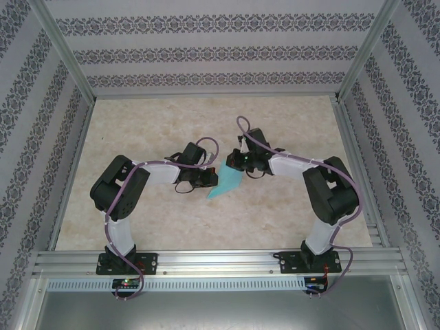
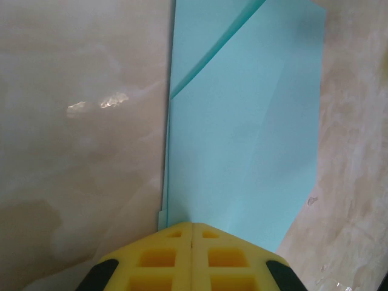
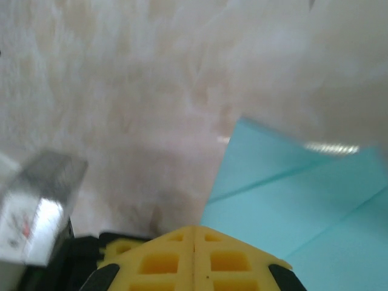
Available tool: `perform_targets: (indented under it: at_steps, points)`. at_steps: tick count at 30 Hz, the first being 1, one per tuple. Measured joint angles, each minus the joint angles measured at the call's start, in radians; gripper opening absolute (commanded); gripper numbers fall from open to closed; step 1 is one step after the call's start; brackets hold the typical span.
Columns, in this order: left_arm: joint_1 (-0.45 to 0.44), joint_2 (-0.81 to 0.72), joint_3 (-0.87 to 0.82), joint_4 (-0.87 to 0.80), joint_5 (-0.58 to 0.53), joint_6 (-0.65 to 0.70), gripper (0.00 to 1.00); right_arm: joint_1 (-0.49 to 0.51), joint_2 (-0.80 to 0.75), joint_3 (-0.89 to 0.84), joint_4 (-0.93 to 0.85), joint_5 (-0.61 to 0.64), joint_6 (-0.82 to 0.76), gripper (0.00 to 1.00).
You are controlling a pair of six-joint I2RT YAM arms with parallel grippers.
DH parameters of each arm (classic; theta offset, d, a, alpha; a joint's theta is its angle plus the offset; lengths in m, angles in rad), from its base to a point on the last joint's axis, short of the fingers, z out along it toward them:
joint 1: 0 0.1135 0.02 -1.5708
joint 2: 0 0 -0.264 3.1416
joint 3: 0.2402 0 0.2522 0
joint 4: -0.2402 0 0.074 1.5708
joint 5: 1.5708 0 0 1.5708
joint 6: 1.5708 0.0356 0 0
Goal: Fold a paper plane with a square sheet of paper (pick it up from the middle)
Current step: Fourth fold the wing at the center of the table.
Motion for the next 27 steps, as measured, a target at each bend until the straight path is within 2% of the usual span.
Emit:
perform_targets:
  at_steps: [6,16,20,24,27]
  points:
    - [0.0,0.0,0.001,-0.001,0.0,0.0,0.0,0.022,0.068,-0.036,0.047,-0.047,0.056,0.0]
    - [-0.002,0.0,0.021,-0.035,-0.001,0.001,0.0,0.022,0.109,-0.038,0.056,-0.047,0.077,0.0]
    - [-0.004,0.0,0.04,-0.076,-0.004,-0.003,0.07,0.022,0.116,-0.031,0.051,-0.05,0.07,0.0]
    - [-0.004,-0.02,0.042,-0.119,-0.002,-0.028,0.23,0.022,0.119,-0.029,0.049,-0.054,0.066,0.0]
    - [-0.004,-0.056,0.04,-0.138,0.005,-0.06,0.29,0.022,0.122,-0.026,0.049,-0.056,0.062,0.0]
